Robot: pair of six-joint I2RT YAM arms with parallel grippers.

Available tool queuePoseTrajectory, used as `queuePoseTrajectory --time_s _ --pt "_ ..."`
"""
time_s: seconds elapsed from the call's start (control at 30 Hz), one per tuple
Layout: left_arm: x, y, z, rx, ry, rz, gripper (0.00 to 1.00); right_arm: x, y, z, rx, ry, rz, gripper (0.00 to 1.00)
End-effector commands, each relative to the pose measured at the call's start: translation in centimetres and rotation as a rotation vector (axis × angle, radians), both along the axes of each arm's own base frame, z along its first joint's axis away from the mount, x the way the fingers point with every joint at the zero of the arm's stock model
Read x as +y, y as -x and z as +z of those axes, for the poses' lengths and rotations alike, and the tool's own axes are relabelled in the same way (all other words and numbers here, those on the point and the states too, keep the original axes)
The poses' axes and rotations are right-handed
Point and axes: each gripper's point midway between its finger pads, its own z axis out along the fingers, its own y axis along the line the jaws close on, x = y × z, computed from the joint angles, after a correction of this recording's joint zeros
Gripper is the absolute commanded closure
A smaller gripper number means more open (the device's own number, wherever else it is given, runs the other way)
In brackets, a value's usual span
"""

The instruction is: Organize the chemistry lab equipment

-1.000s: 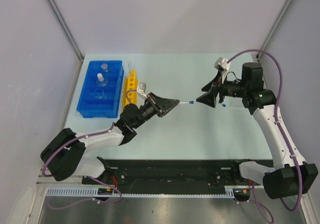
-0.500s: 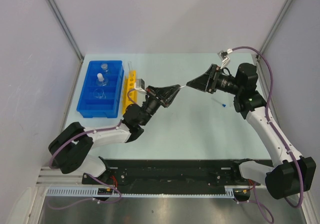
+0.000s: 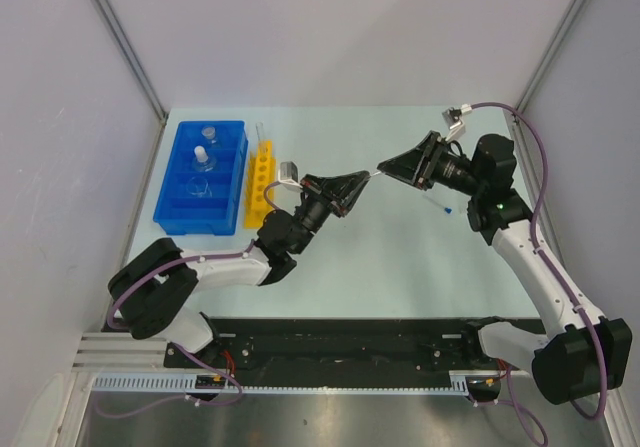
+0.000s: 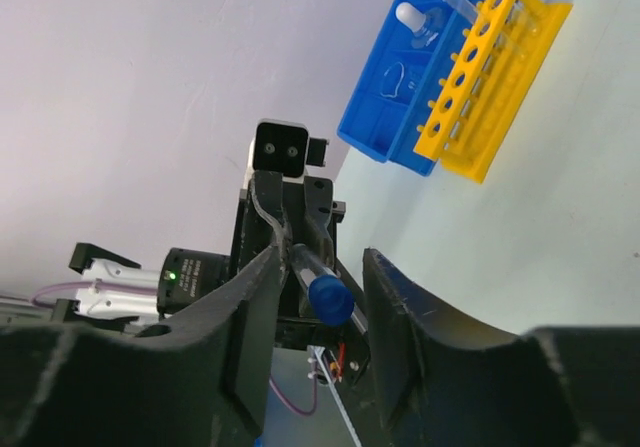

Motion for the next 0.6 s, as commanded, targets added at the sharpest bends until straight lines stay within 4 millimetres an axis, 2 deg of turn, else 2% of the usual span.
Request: queuePoseTrajectory --time_s 0.0,0.1,0.33,0.57 --pt "0.37 -0.25 1.97 -0.018 0.046 0.035 0.88 -0.76 -0.04 2.13 -0.052 -0.047 -0.033 0.58" --pt "0.38 -0.36 1.81 -0.016 0.037 0.039 0.87 -1.16 -0.34 2.18 -0.045 -0.061 -0.044 0.59" --pt "0.21 -0.44 1.46 -0.009 0.040 0.036 0.87 -1.02 -0.12 2.32 -0.042 -0.078 -0.022 0.74" --pt "-0.20 -0.64 1.13 -0.004 0.041 0.026 0.86 -1.00 -0.16 1.92 -0.020 -0.084 -0.014 0.64"
